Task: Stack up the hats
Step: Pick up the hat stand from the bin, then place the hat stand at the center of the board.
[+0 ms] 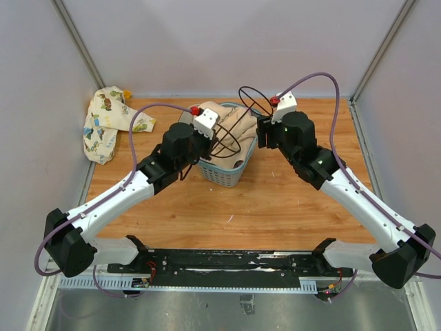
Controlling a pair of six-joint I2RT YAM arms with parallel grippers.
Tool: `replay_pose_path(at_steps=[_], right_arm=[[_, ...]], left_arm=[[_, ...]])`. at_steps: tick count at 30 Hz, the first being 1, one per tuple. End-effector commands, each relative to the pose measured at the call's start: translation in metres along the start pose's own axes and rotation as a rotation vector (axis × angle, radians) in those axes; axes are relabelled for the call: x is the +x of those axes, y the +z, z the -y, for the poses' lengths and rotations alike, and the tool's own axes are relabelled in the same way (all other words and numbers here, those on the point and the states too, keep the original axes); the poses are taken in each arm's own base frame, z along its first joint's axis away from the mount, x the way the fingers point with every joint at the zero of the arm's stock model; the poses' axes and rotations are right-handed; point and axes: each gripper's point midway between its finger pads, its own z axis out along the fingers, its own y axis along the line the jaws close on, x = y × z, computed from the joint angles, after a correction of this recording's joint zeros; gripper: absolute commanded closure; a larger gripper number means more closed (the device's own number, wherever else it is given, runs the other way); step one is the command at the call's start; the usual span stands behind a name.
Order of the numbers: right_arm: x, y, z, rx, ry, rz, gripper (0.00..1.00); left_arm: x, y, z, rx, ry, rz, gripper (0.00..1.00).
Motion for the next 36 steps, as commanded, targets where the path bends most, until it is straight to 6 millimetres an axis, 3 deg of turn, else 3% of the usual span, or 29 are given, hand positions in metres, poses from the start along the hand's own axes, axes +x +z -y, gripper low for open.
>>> replay_pose_path(at_steps=[1, 6, 11, 26, 36], right_arm=[[-0.028, -0.01, -0.007, -0.015, -0.02, 0.069, 0.4], [-0.038, -0.018, -0.018, -0.039, -0.076, 0.092, 0.4], [-0.047, -0.032, -0.014, -0.027, -0.187, 0.125, 0.41], [-0.03, -0.078, -0.012, -0.085, -0.341, 0.147, 0.4], [-0.044, -0.144, -0.033, -0.306, -0.148, 0.232, 0.38]], left_arm=[[-0.079, -0.021, 0.009, 0.059, 0.02, 0.211, 0.99], [-0.099, -0.03, 0.013, 0.092, 0.055, 0.243, 0.99], [-0.117, -0.038, 0.02, 0.142, 0.083, 0.276, 0.99], [-0.152, -0.057, 0.057, 0.359, 0.183, 0.347, 1.0], [-0.143, -0.062, 0.088, 0.471, 0.294, 0.316, 0.99]])
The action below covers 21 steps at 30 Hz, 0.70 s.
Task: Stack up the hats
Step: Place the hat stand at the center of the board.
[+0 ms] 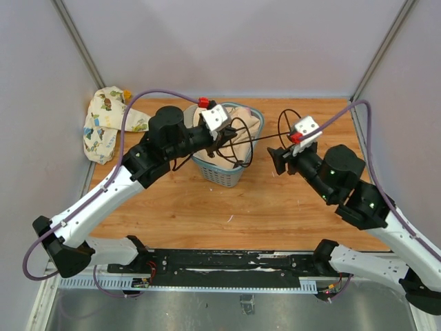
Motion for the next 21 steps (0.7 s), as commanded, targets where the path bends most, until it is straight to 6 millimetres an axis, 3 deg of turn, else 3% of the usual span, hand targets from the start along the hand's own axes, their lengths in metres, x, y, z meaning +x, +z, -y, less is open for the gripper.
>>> replay_pose_path(at_steps=[1, 4, 12, 21], right_arm=[[-0.016, -0.028, -0.017, -0.128, 0.137, 0.053, 0.38], [-0.02, -0.038, -0.028, -0.202, 0.163, 0.054, 0.37], [-0.022, -0.049, -0.032, -0.247, 0.19, 0.034, 0.35], [0.005, -0.049, -0.035, -0.23, 0.219, -0.063, 0.36]], left_arm=[[-0.037, 0.002, 0.015, 0.054, 0.105, 0.098, 0.99], [-0.035, 0.008, 0.028, 0.074, 0.152, 0.075, 0.99], [-0.028, 0.026, 0.062, 0.097, 0.258, 0.019, 1.0], [-0.033, 0.027, 0.079, 0.102, 0.282, 0.043, 0.99]])
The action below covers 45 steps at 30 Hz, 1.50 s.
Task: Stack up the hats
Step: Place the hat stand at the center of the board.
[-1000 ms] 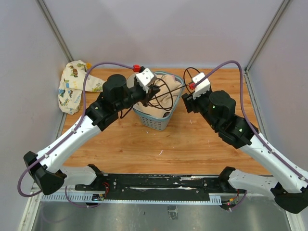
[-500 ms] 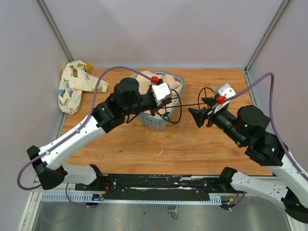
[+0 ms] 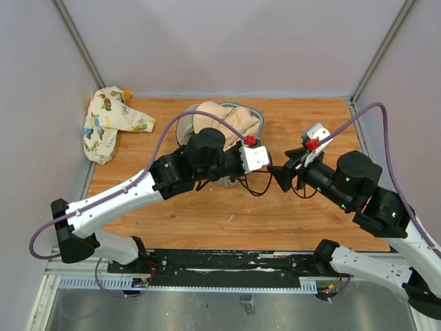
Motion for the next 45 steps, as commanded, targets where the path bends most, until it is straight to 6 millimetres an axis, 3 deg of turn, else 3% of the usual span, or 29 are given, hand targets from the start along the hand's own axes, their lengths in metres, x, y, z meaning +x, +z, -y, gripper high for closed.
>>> replay_pose_path(at_steps=[1, 14, 22, 35, 45], right_arm=[[0.013, -0.004, -0.004, -0.004, 0.045, -0.038, 0.36], [0.031, 0.012, -0.001, 0.044, 0.087, -0.058, 0.45], [0.046, 0.027, 0.009, 0.099, 0.105, -0.073, 0.56], [0.068, 0.054, 0.025, 0.084, 0.35, -0.079, 0.99], [0.069, 0.052, 0.04, 0.136, 0.457, -0.043, 1.0]], left_arm=[[-0.055, -0.017, -0.024, -0.104, 0.048, 0.163, 0.99], [-0.063, -0.015, -0.007, -0.078, 0.069, 0.18, 0.99], [-0.07, -0.021, 0.004, -0.074, 0.067, 0.215, 0.99], [-0.057, -0.004, 0.013, -0.072, 0.098, 0.195, 1.0], [-0.053, 0.01, 0.007, -0.118, 0.095, 0.195, 1.0]])
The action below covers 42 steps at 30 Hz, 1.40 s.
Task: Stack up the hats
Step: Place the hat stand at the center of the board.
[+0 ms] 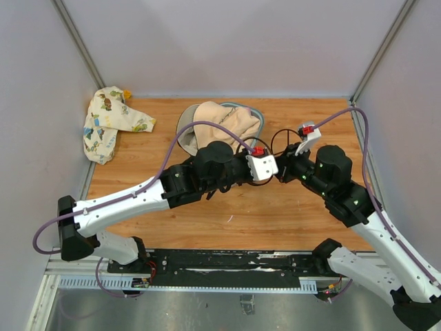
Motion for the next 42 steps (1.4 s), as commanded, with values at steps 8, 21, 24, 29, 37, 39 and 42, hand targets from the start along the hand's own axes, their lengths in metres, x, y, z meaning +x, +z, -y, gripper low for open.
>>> replay_pose_path(at_steps=[8, 21, 24, 29, 37, 39, 42], right_arm=[[-0.001, 0.004, 0.048, 0.103, 0.232, 0.095, 1.0], [0.01, 0.024, 0.105, 0.091, 0.431, 0.148, 1.0], [0.014, 0.027, 0.124, 0.088, 0.477, 0.162, 1.0], [0.02, 0.038, 0.145, 0.064, 0.522, 0.156, 1.0], [0.022, 0.041, 0.158, 0.073, 0.554, 0.164, 1.0], [0.019, 0.039, 0.159, 0.083, 0.558, 0.178, 1.0], [0.016, 0.037, 0.16, 0.099, 0.57, 0.191, 1.0]], left_arm=[[-0.043, 0.013, -0.006, -0.056, -0.041, 0.149, 0.98], [-0.01, 0.058, -0.022, -0.246, -0.104, 0.053, 0.69], [0.006, 0.068, -0.032, -0.32, -0.138, 0.023, 0.6], [0.021, 0.077, -0.052, -0.372, -0.258, 0.036, 0.48], [0.016, 0.075, -0.064, -0.413, -0.302, 0.072, 0.38], [0.016, 0.073, -0.065, -0.42, -0.311, 0.076, 0.36], [0.011, 0.065, -0.07, -0.437, -0.333, 0.098, 0.33]])
